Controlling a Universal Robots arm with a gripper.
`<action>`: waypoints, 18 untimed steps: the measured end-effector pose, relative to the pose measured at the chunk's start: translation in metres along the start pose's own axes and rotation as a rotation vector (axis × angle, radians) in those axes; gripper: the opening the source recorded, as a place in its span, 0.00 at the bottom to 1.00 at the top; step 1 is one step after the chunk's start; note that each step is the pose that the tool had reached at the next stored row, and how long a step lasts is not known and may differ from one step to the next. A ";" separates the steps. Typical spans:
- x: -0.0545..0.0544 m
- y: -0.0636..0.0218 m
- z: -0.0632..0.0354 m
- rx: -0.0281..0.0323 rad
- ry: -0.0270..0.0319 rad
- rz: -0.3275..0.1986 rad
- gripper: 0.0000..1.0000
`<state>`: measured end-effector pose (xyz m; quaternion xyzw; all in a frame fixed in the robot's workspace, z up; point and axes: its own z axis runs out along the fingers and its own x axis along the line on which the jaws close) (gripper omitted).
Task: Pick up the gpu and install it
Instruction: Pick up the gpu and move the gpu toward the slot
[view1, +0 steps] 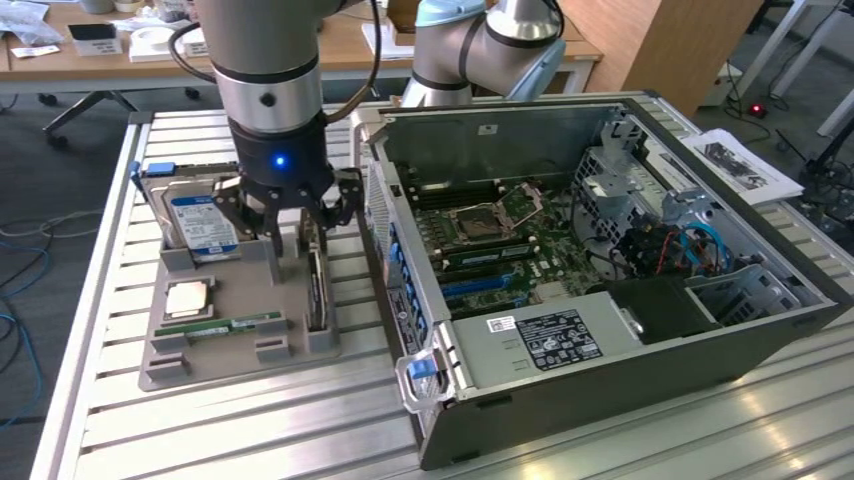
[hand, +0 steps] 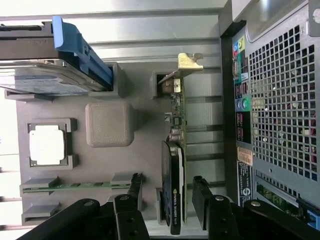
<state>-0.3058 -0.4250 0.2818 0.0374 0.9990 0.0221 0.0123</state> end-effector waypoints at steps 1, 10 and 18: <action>0.000 -0.0001 0.0010 0.0000 0.0000 0.000 0.53; 0.000 -0.0004 0.0075 0.0002 0.0002 0.000 0.53; -0.004 0.0000 0.0083 -0.0001 0.0000 0.000 0.53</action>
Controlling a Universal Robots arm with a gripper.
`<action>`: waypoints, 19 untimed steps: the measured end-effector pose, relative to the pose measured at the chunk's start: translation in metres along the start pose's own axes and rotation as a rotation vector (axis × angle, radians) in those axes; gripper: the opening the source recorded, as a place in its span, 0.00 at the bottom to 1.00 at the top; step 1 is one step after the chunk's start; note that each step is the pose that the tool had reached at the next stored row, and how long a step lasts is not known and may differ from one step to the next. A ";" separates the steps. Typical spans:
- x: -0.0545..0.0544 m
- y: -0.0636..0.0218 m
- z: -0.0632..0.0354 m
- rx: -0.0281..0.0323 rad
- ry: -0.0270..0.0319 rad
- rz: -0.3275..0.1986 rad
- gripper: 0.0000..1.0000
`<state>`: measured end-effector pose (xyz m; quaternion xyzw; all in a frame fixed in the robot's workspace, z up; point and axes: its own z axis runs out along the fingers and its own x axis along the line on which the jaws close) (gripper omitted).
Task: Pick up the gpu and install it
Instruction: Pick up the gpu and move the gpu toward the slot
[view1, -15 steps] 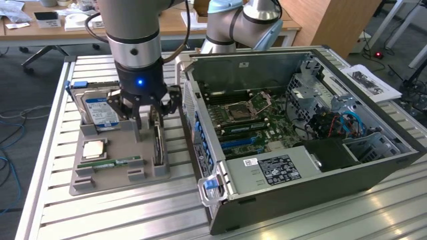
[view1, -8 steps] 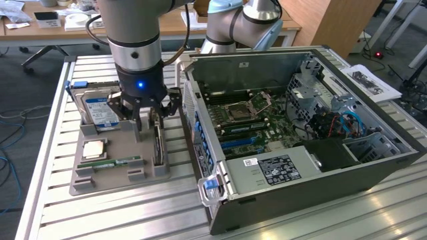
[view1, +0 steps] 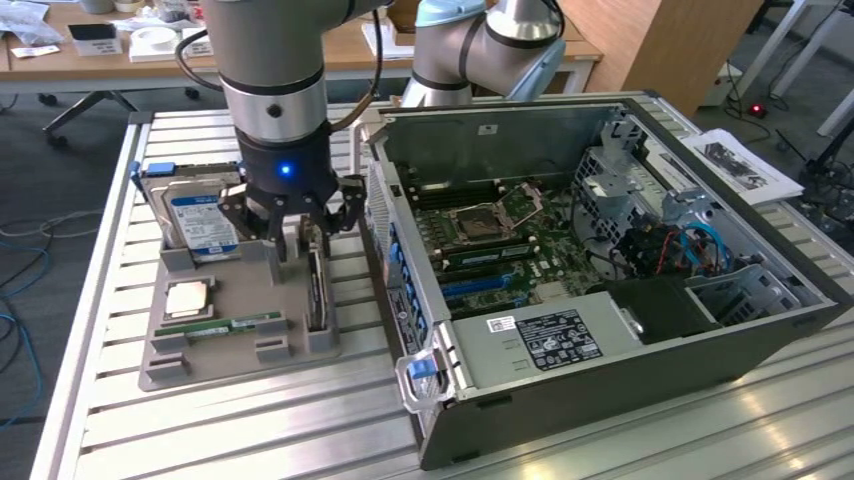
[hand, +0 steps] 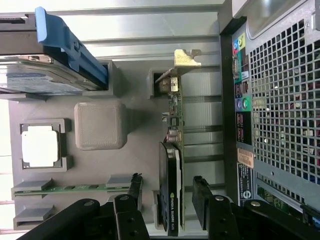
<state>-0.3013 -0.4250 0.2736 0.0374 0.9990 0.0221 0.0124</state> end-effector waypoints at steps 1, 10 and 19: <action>-0.001 0.0001 0.0001 0.0000 0.0001 0.000 0.53; -0.005 0.0001 0.0048 0.0001 0.0002 0.000 0.53; -0.004 -0.0005 0.0197 0.0000 0.0001 0.000 0.53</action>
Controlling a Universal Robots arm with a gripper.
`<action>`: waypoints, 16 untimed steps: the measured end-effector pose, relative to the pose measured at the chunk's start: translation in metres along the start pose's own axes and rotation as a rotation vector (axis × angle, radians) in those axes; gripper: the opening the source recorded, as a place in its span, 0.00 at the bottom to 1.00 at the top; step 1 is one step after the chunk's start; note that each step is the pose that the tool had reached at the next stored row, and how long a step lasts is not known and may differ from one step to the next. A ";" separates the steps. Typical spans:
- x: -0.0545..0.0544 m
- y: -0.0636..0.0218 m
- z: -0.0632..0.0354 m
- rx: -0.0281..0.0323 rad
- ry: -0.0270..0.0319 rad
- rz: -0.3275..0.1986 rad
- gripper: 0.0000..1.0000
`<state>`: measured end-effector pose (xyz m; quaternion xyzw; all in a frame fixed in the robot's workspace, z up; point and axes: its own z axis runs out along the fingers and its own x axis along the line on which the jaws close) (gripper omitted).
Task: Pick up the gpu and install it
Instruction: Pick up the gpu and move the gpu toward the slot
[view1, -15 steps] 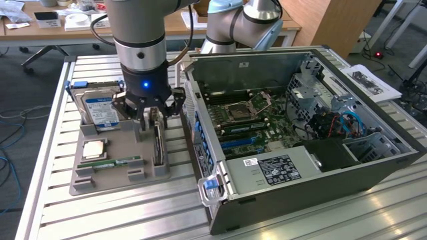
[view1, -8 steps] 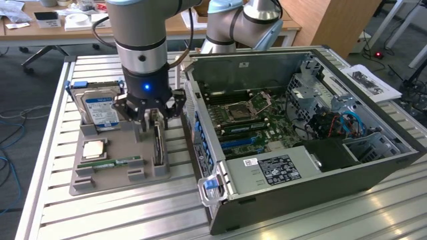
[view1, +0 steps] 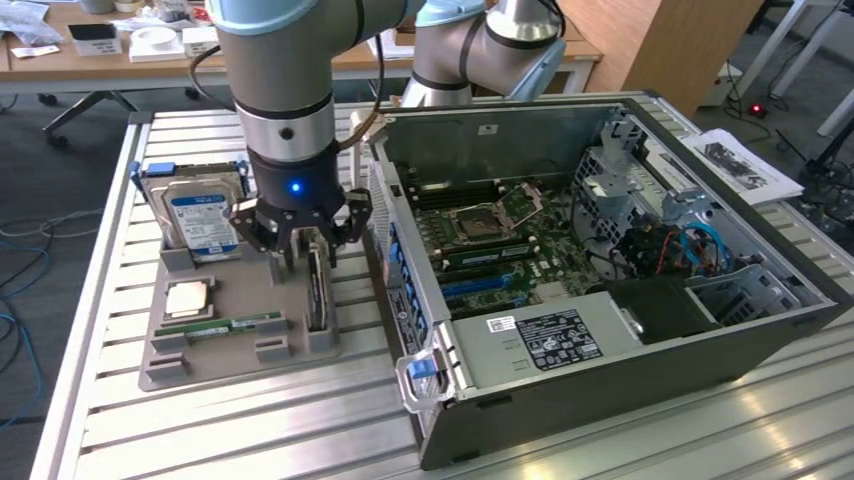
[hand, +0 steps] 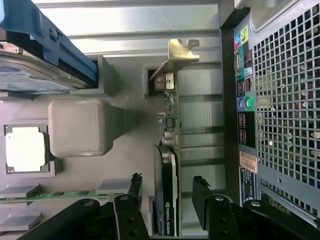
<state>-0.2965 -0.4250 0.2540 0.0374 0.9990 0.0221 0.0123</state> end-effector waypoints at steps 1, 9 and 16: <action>0.000 -0.0001 0.0014 0.0001 0.0001 0.000 0.53; 0.000 -0.0005 0.0114 0.0001 0.0001 0.000 0.53; 0.000 -0.0007 0.0146 0.0003 0.0004 0.000 0.53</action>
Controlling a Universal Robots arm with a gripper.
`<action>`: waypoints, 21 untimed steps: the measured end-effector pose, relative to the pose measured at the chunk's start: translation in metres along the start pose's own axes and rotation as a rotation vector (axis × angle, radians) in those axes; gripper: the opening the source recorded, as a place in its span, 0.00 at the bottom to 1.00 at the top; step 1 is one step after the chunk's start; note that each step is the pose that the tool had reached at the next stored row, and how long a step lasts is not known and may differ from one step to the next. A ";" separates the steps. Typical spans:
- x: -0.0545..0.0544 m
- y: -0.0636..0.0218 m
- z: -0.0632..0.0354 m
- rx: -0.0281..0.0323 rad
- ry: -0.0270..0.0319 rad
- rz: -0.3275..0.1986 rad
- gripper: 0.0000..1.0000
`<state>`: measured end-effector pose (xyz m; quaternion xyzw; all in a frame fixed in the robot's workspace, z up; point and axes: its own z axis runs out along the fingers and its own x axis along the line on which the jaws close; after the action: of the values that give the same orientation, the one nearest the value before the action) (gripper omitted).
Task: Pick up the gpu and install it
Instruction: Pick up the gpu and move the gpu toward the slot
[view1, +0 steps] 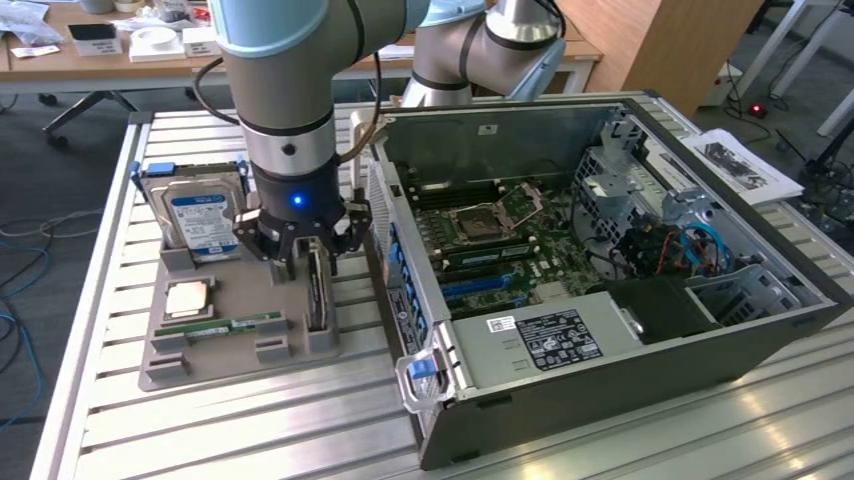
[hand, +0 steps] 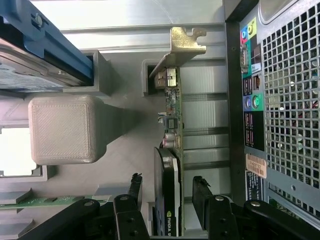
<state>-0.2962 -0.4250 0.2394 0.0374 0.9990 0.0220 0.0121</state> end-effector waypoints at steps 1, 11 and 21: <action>0.000 0.0000 0.0005 -0.0003 -0.0003 0.000 0.53; 0.000 0.0000 0.0058 -0.0004 -0.0002 0.000 0.53; 0.001 0.0003 0.0091 -0.0003 0.0000 0.000 0.53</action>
<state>-0.2969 -0.4243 0.2303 0.0374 0.9990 0.0221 0.0121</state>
